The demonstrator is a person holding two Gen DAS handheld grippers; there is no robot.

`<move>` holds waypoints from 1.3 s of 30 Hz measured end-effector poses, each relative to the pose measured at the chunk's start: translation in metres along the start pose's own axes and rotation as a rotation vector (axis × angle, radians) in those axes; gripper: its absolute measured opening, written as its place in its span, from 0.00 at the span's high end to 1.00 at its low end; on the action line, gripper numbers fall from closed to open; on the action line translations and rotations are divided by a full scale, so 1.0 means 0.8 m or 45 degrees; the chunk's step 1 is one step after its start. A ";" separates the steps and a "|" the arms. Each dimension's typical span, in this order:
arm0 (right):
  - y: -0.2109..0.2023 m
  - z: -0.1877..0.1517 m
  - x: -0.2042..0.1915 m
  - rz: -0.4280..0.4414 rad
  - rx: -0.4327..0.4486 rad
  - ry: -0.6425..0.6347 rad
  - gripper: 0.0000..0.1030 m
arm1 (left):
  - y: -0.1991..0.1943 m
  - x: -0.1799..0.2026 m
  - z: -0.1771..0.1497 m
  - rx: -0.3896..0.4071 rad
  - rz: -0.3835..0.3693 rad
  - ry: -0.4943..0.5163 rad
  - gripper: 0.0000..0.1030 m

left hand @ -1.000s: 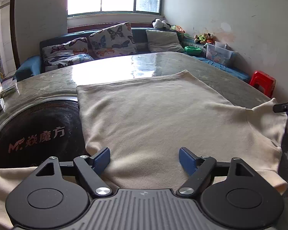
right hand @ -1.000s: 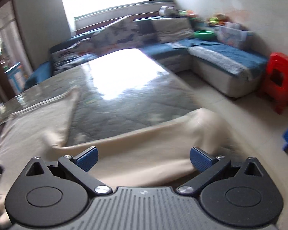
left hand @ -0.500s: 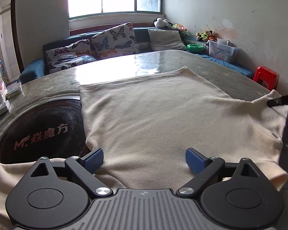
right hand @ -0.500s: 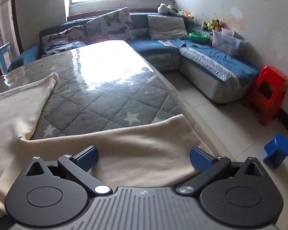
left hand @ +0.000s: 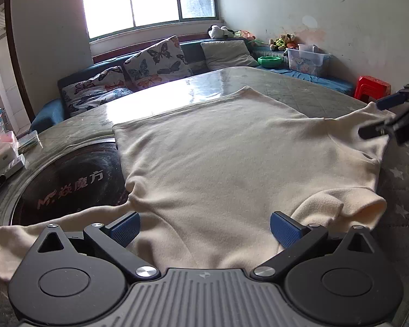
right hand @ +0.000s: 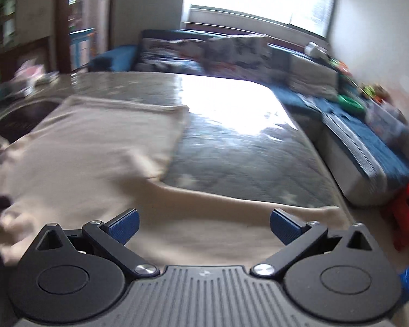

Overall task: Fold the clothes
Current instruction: 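Release the hem with the left gripper and flatten the sweatshirt with both grippers, then grasp the side edge of the cream sweatshirt with the right gripper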

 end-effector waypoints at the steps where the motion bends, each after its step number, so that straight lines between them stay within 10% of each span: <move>1: -0.001 0.000 -0.014 0.023 0.003 -0.038 0.00 | -0.001 -0.002 -0.001 -0.002 0.002 -0.008 0.00; 14: -0.012 -0.024 0.012 -0.098 -0.041 -0.012 0.00 | -0.015 0.006 0.019 0.040 -0.039 -0.010 0.00; 27: 0.003 -0.049 0.136 -0.188 -0.075 0.425 0.00 | 0.040 0.105 0.071 0.044 -0.226 0.109 0.00; 39: 0.051 -0.036 0.176 -0.341 -0.125 0.317 0.00 | 0.063 0.148 0.053 -0.026 -0.272 0.236 0.00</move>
Point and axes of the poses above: each gripper's, at about its wrist camera, not at the fingertips, and y roughly the way its jaws point, x to its right, z to its top, the point moved 6 cm from there along y, roughly the way its jaws point, and after that the axes turned 5 degrees about x, right-handed, at the moved point
